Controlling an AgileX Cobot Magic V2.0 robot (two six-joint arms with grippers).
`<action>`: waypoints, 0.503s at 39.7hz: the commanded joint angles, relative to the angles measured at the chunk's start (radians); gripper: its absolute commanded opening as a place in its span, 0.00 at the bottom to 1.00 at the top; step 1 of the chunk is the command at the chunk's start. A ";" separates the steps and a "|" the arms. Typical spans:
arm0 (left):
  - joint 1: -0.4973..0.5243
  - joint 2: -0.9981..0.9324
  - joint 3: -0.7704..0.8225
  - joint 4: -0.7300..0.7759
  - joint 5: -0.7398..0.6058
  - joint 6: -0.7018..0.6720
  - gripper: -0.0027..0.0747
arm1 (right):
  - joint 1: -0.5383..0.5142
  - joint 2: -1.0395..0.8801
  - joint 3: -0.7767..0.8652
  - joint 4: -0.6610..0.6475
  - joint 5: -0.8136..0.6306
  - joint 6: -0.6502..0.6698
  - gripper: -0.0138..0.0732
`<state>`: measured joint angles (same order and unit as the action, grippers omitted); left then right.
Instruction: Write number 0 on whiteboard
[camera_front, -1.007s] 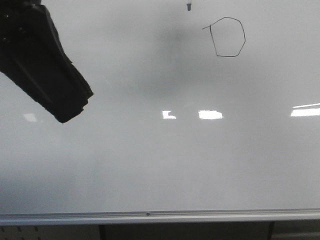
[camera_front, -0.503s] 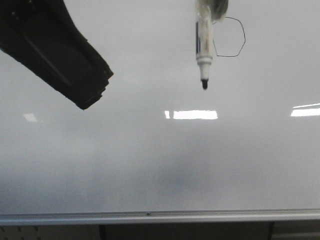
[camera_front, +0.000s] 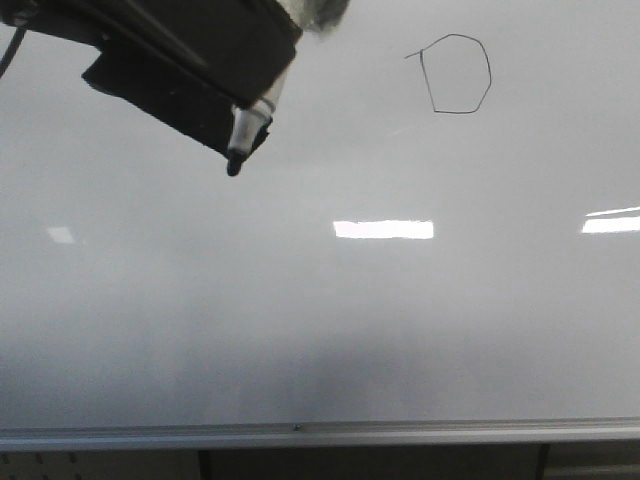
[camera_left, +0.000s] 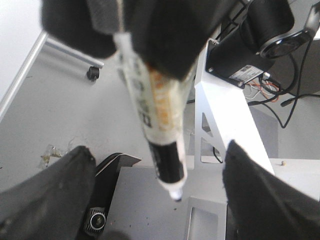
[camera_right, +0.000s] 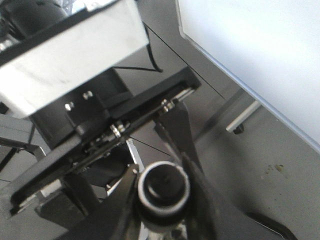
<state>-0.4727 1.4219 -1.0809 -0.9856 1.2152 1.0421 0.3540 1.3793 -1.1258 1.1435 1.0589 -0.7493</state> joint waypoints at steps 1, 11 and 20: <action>-0.007 -0.033 -0.029 -0.102 0.049 0.021 0.60 | -0.005 -0.038 -0.022 0.088 0.004 -0.021 0.09; -0.007 -0.033 -0.029 -0.113 0.049 0.024 0.30 | -0.005 -0.038 -0.022 0.088 0.004 -0.026 0.09; -0.007 -0.033 -0.029 -0.074 0.049 0.026 0.01 | -0.005 -0.038 -0.022 0.089 -0.004 -0.027 0.09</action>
<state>-0.4727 1.4219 -1.0809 -1.0111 1.2040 1.0518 0.3540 1.3754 -1.1258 1.1567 1.0589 -0.7701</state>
